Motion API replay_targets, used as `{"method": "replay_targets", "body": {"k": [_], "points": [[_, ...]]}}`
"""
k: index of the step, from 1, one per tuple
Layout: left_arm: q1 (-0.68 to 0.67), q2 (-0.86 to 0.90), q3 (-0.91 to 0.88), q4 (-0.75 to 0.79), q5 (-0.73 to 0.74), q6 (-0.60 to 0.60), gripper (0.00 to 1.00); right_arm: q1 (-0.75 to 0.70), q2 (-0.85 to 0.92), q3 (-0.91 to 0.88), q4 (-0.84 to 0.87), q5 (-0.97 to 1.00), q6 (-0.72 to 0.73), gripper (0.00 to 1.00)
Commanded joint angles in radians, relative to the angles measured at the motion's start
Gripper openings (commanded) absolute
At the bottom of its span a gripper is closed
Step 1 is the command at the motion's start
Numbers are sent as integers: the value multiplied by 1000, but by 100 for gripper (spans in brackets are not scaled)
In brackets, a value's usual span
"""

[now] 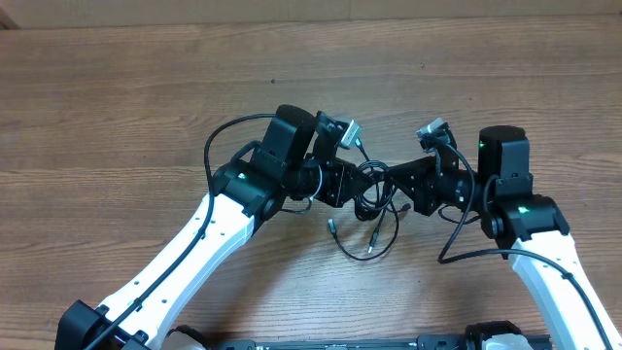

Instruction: Untangle cables

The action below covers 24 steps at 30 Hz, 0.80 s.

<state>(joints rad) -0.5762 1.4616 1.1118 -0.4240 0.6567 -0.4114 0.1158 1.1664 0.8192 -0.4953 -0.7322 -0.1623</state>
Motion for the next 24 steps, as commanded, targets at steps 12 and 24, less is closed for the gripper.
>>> {"method": "replay_targets", "body": {"k": [12, 24], "points": [[-7, -26, 15, -181, 51, 202, 4, -5, 10, 12, 13, 435, 35, 4], [-7, -26, 15, -253, 54, 259, 4, -5, 98, 12, 25, 547, 88, 4]]}}
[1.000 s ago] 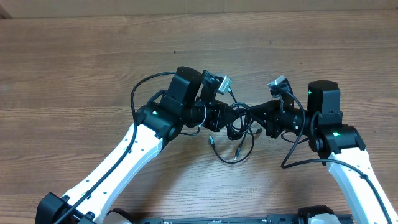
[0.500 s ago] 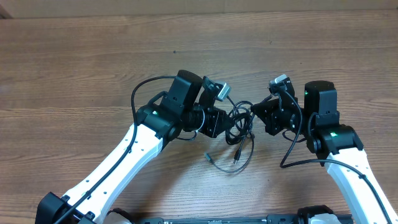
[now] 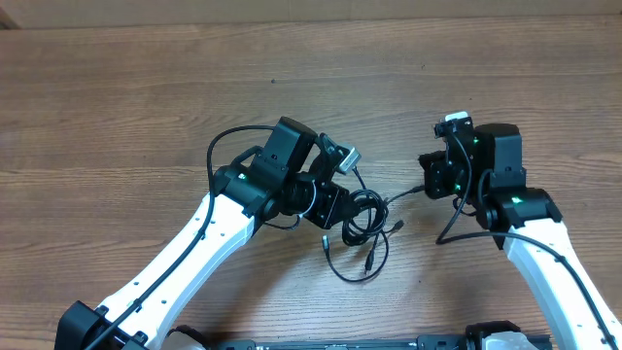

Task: Untangle cables
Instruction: 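Open the right gripper and withdraw it rightward from the bundle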

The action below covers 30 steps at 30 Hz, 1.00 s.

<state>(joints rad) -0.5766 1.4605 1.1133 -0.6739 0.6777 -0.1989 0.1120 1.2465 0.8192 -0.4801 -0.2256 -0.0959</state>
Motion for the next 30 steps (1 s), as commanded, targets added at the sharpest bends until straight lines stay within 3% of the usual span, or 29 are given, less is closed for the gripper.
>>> {"method": "replay_targets", "body": {"k": [1, 9, 14, 15, 16, 17, 23, 25, 30], "points": [[-6, -24, 13, -3, 30, 46, 4, -1, 22, 12, 11, 24, 21, 4], [-6, -24, 13, 1, -1, 45, 4, -1, 22, 12, 42, -285, 17, 4], [-6, -24, 13, 3, -19, 46, 4, -1, 22, 12, 43, -420, 17, 41], [-6, -24, 13, 4, -25, 46, 4, -1, 22, 12, 41, -425, 17, 54], [-6, -24, 13, 5, -27, 46, 4, -1, 22, 12, 40, -429, 17, 76], [-6, -24, 13, 7, -27, 46, 4, -1, 22, 12, 38, -434, 17, 85], [-5, -24, 13, 30, -31, 46, 4, -1, 22, 12, 36, -508, 10, 100], [-5, -24, 13, 40, -31, 60, 4, -1, 22, 12, 34, -513, 10, 100], [-5, -26, 14, 44, 0, 225, 4, -13, 21, 13, 33, -510, 23, 100]]}}
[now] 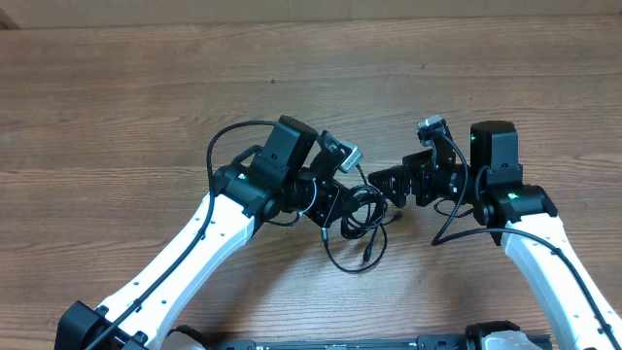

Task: Untangle cables
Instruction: 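Open the right gripper and withdraw it rightward from the bundle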

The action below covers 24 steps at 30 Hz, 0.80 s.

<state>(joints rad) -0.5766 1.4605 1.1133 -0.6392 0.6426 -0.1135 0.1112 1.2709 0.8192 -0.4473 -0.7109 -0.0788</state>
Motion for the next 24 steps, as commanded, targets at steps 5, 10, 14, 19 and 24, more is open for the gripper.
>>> {"method": "replay_targets", "body": {"k": [5, 10, 14, 19, 24], "points": [[1, -27, 16, 16, 47, 186, 4, -31, -19, 13, 3, -26, 5, 100], [29, -32, 17, 17, 70, 235, 4, -97, -66, 14, 24, -32, 93, 100], [53, -38, 18, 61, 188, 265, 4, -196, -106, 14, 15, -75, 166, 100], [64, -38, 17, 254, 399, 275, 4, -313, -136, 14, 16, -301, 165, 100], [64, -38, 17, 448, 550, 304, 4, -312, -136, 14, 21, -350, 160, 100]]}}
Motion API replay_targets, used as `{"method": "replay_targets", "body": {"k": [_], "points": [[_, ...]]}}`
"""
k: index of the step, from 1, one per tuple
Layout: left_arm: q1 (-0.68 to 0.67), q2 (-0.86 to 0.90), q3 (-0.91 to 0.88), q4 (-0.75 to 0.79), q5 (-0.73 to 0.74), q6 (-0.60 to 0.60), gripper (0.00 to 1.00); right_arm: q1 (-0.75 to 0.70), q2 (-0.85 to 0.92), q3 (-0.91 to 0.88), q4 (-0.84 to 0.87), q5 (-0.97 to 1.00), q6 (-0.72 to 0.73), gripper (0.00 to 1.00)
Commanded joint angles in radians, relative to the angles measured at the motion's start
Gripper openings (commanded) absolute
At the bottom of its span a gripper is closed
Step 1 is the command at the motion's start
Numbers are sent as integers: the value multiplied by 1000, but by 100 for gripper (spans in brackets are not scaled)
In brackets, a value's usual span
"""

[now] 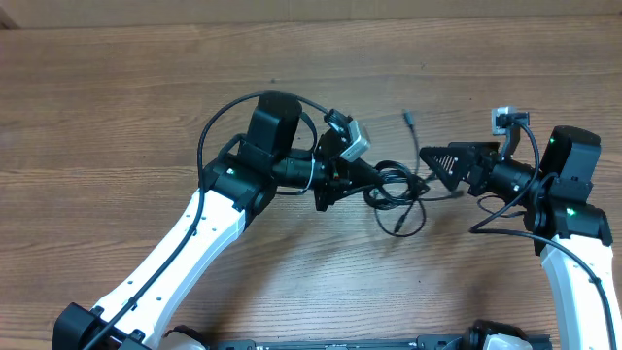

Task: Untangle cables
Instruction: 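Open the right gripper and withdraw it rightward from the bundle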

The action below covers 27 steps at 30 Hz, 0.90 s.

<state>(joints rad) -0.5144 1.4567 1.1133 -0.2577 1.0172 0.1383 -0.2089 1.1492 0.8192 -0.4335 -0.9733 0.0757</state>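
Observation:
A tangle of thin black cables [393, 185] lies mid-table between the two arms. My left gripper [342, 181] comes in from the left and is shut on the tangle's left side. Pointing left at the tangle's right edge, my right gripper [431, 158] looks shut on a strand. One cable end with a small plug [409, 118] sticks up toward the far side. A loop with another plug [386, 231] hangs toward the near side.
Bare wooden table [117, 97] surrounds the tangle. Each arm's own black wiring loops around its wrist, on the left [219, 131] and on the right [486, 219].
My right gripper was at the tangle's right side and is now farther right and a little higher. The tangle sits farther right and is stretched out. One plug end now points up toward the far side.
Both grippers met at the tangle in the middle. Then the right gripper stood off to the right with a strand running to it. It was back at the tangle afterwards. Now it is to the right again, with the tangle looser and spread wider.

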Motion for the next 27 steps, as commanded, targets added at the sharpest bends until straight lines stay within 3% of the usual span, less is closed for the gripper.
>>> {"method": "replay_targets", "body": {"k": [1, 11, 27], "points": [[2, -34, 17, 81, 184, 71, 4, 9, -14, 14, 7, -93, 6, 100], [4, -34, 17, 97, 186, 96, 4, 5, -15, 14, 11, -235, 6, 100], [4, -34, 17, 49, 177, 207, 4, -69, -15, 14, 9, -260, 6, 100]]}}
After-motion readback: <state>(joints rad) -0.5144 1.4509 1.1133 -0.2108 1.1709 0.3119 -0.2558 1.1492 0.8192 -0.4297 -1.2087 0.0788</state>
